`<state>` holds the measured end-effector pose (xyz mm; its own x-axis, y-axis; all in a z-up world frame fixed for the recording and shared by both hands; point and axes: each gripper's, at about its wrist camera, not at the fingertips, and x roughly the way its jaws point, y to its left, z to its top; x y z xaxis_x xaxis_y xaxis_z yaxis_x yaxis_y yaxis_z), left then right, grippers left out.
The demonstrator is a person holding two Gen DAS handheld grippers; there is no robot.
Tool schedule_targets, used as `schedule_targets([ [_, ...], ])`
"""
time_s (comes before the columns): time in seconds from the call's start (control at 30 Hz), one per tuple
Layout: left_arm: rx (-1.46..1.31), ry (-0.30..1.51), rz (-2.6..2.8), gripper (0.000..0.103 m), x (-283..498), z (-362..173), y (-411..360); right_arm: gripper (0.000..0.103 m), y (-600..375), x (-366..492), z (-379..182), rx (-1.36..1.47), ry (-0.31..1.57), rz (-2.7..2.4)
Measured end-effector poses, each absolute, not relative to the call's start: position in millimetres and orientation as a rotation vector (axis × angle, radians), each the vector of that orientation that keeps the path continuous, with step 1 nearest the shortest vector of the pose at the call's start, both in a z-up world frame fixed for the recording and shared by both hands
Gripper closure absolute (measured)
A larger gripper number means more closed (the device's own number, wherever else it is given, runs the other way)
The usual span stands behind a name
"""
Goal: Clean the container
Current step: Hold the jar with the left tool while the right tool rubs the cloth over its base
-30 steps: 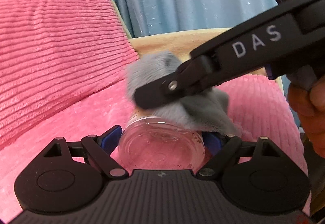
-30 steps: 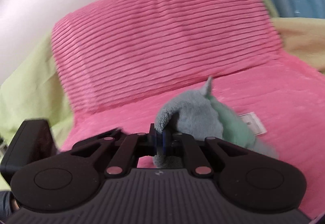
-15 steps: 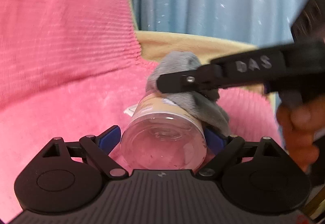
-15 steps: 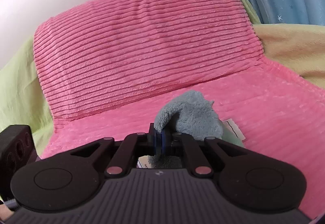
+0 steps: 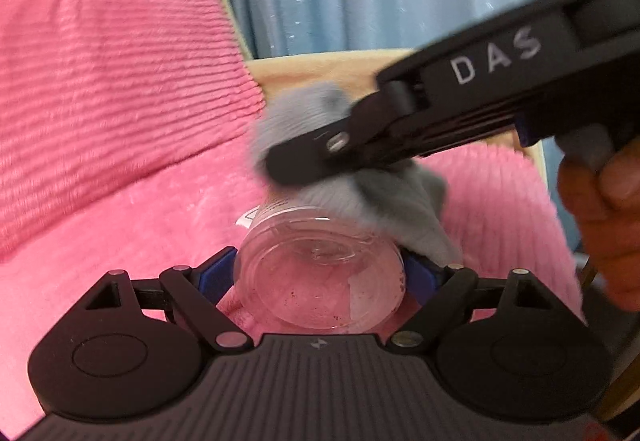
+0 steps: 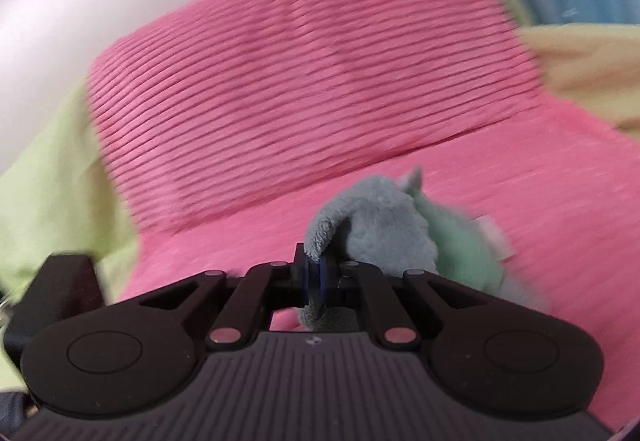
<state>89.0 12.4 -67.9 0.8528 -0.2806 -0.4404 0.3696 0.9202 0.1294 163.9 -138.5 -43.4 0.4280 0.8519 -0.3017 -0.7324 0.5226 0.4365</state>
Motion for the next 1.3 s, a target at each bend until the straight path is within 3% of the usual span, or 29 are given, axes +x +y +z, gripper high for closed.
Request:
schedule_targets([
  [0.3, 0.309, 0.407, -0.347, 0.017, 86, -71, -1, 0.1, -150, 176, -46, 0.284, 0.49, 0.82],
  [0.5, 0.006, 0.475, -0.414, 0.015, 95, -70, 31, 0.1, -149, 173, -45, 0.261, 0.481, 0.822],
  [0.63, -0.029, 0.492, -0.422, 0.017, 96, -71, 31, 0.1, -150, 175, -45, 0.268, 0.485, 0.816],
  [1.1, 0.432, 0.397, -0.348, 0.017, 78, -72, -11, 0.1, -150, 171, -45, 0.245, 0.495, 0.882],
  [1.3, 0.305, 0.419, -0.378, 0.017, 84, -69, 2, 0.1, -152, 174, -47, 0.254, 0.485, 0.824],
])
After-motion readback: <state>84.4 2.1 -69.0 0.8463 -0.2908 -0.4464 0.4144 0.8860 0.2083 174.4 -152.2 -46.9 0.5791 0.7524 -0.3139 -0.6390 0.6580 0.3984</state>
